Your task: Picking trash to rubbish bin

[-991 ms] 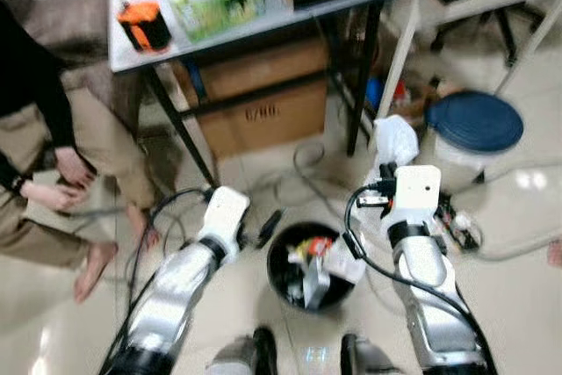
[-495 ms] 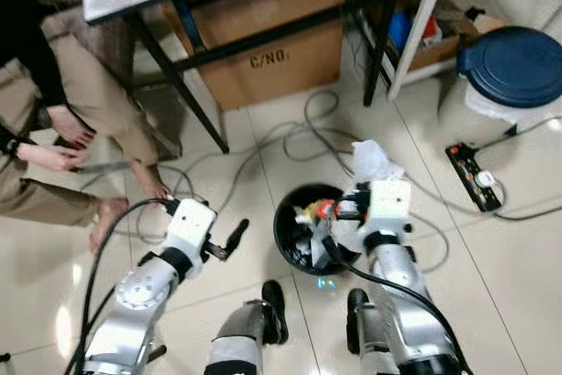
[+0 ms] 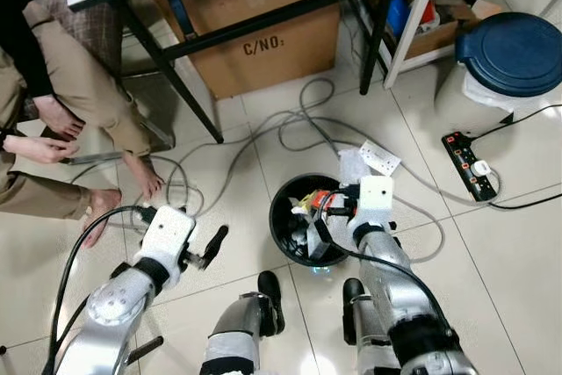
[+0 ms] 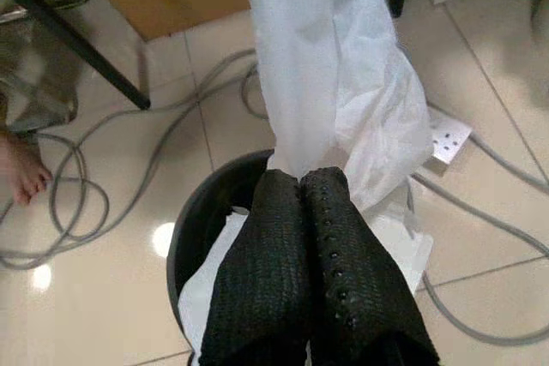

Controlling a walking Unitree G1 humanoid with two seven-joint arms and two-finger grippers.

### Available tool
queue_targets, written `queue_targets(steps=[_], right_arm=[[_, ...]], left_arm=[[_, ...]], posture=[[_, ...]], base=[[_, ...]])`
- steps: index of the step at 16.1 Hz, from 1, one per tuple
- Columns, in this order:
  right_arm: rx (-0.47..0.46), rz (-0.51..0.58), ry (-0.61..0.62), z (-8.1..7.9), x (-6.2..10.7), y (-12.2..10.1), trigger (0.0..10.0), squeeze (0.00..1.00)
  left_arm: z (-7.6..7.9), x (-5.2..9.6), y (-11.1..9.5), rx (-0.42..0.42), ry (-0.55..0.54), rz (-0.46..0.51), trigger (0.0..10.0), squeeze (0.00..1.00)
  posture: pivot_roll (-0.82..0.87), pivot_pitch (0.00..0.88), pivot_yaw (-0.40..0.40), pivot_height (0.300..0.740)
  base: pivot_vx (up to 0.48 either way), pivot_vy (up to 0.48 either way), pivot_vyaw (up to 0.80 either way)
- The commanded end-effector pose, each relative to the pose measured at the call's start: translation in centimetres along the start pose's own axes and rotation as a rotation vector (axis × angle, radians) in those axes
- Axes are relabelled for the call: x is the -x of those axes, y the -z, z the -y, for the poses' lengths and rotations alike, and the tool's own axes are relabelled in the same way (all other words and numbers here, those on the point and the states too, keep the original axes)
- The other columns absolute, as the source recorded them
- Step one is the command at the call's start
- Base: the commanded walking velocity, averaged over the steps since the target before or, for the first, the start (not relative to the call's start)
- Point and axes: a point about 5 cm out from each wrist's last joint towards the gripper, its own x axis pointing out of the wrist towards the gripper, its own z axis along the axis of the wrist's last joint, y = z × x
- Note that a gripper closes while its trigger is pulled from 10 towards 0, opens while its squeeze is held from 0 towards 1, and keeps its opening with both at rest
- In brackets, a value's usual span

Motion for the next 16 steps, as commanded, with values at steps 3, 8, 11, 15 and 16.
queue_targets(steps=[3, 8, 11, 15, 16], right_arm=[[-0.028, -0.119, -0.032, -0.6, -0.1, 2.6, 0.0, 0.00], [-0.099, -0.205, -0.072, -1.2, -0.5, 3.9, 0.0, 0.00], [-0.097, -0.220, -0.081, -1.3, -0.6, 4.2, 0.0, 0.00], [-0.100, -0.221, -0.099, -1.5, -0.5, 4.5, 0.0, 0.00], [-0.095, -0.210, -0.079, -1.2, -0.5, 4.5, 0.0, 0.00]], left_arm=[[-0.6, 1.0, 0.6, 0.003, -0.008, -0.039, 10.0, 0.00], [-0.5, 1.4, 0.5, 0.002, -0.005, -0.053, 10.0, 0.00], [-0.4, 1.7, 0.6, -0.002, -0.003, -0.065, 10.0, 0.00], [-0.1, 1.6, 0.7, -0.003, 0.000, -0.074, 10.0, 0.00], [0.0, 1.4, 0.5, 0.001, 0.004, -0.070, 10.0, 0.00]], posture=[[0.19, 0.464, 0.180, 0.740], [0.20, 0.476, 0.181, 0.740], [0.20, 0.479, 0.184, 0.740], [0.20, 0.478, 0.185, 0.740], [0.19, 0.477, 0.181, 0.740]], base=[[0.000, 0.000, 0.00], [0.000, 0.000, 0.00], [0.000, 0.000, 0.00], [0.000, 0.000, 0.00], [0.000, 0.000, 0.00]])
